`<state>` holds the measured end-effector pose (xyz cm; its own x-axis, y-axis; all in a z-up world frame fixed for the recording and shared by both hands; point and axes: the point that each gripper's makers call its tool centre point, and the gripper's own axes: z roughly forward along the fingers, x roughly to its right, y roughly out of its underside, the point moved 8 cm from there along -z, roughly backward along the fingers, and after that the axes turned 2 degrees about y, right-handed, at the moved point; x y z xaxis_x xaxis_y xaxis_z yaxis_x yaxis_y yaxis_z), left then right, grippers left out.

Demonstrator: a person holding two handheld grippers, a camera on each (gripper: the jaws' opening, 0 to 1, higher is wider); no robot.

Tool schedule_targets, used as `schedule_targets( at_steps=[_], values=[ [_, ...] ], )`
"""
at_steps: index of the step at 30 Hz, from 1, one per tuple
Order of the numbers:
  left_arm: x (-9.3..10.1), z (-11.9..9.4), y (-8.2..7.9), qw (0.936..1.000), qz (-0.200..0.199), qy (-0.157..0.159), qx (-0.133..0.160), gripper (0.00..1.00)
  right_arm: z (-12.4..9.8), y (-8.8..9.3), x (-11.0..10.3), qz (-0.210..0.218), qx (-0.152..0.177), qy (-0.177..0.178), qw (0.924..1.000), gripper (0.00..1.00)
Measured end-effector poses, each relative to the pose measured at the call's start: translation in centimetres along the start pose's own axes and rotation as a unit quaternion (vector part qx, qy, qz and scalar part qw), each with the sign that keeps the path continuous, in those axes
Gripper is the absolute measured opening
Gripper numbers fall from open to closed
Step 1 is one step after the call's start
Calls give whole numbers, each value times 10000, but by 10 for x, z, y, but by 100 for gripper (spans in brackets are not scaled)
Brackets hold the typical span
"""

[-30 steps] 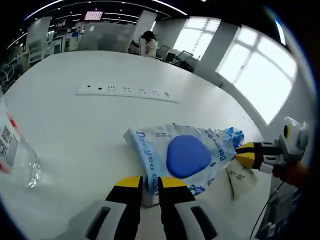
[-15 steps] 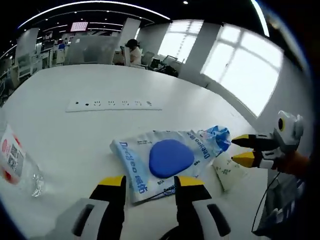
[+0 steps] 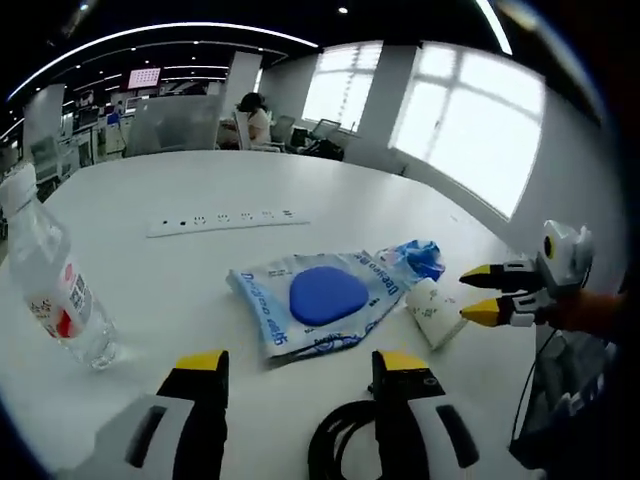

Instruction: Arrange the tabletop items into an orderly group along one side of the table until the central work area is clear of visible clutter.

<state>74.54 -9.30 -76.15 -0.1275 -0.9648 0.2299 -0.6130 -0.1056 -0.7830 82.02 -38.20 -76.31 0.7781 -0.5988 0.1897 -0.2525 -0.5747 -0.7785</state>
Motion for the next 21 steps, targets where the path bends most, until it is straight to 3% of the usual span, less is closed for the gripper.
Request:
schedule_targets(
  at_steps=[5, 12, 16, 21],
  values=[
    [8, -17, 5, 9996, 234, 8, 123, 62, -2, 4, 1, -62, 52, 148, 9999, 26],
    [8, -34, 17, 9995, 209, -12, 223, 65, -10, 4, 0, 43, 168, 178, 9997, 25],
    [11, -45, 25, 9995, 217, -7, 227, 67, -12, 6, -5, -107, 162, 68, 9998, 26],
    [12, -57, 32, 9995, 229, 15, 206, 69, -19, 6, -5, -4, 244, -7, 9997, 28]
  ],
)
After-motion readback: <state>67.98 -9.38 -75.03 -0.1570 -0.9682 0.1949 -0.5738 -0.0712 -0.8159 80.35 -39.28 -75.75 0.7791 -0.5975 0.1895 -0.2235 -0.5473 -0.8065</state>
